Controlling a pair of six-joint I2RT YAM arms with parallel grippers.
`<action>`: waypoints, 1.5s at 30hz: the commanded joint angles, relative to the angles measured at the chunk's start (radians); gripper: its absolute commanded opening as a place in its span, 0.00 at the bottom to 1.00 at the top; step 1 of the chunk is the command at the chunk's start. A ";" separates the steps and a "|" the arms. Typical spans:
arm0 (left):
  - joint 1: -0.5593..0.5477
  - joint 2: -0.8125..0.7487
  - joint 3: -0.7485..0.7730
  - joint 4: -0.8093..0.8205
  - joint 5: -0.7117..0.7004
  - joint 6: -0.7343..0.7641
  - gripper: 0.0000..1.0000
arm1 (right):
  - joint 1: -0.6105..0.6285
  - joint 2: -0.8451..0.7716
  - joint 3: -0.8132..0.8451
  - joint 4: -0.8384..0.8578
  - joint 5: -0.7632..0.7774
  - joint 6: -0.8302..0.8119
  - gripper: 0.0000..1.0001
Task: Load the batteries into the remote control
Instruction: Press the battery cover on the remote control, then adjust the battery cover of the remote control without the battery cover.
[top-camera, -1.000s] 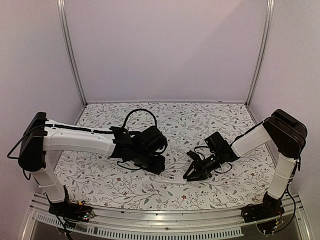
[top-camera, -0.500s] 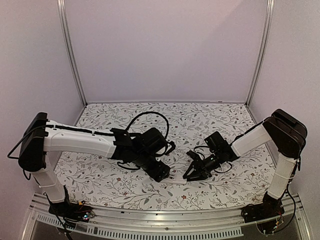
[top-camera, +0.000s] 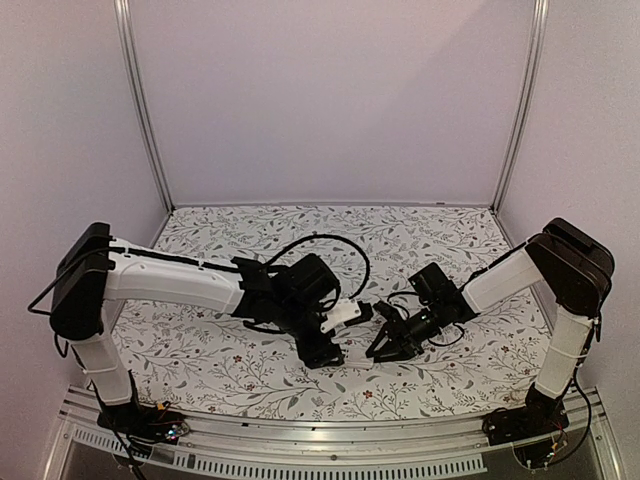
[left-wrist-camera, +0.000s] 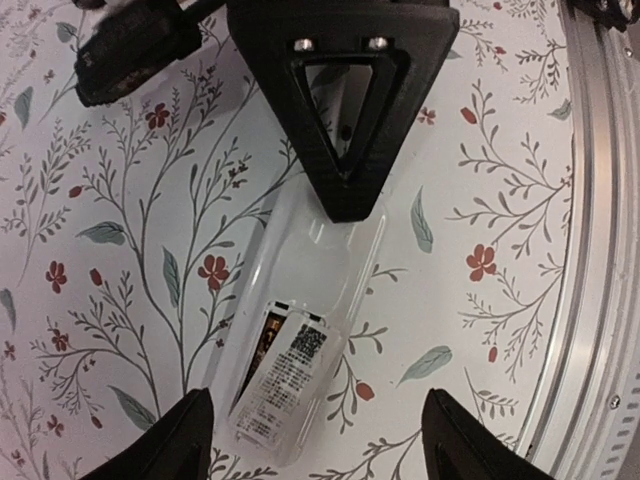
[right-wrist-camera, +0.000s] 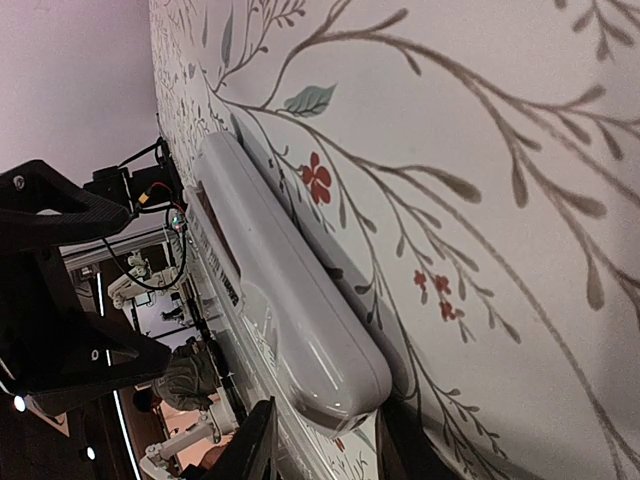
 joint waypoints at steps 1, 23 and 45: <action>0.026 0.060 0.028 -0.011 0.066 0.121 0.72 | -0.002 0.019 0.010 -0.030 0.022 -0.016 0.34; 0.056 0.161 0.095 0.001 0.080 0.202 0.61 | -0.007 0.022 0.008 -0.029 0.019 -0.020 0.34; 0.091 0.205 0.139 -0.090 0.177 0.238 0.37 | -0.008 0.028 0.008 -0.029 0.019 -0.021 0.34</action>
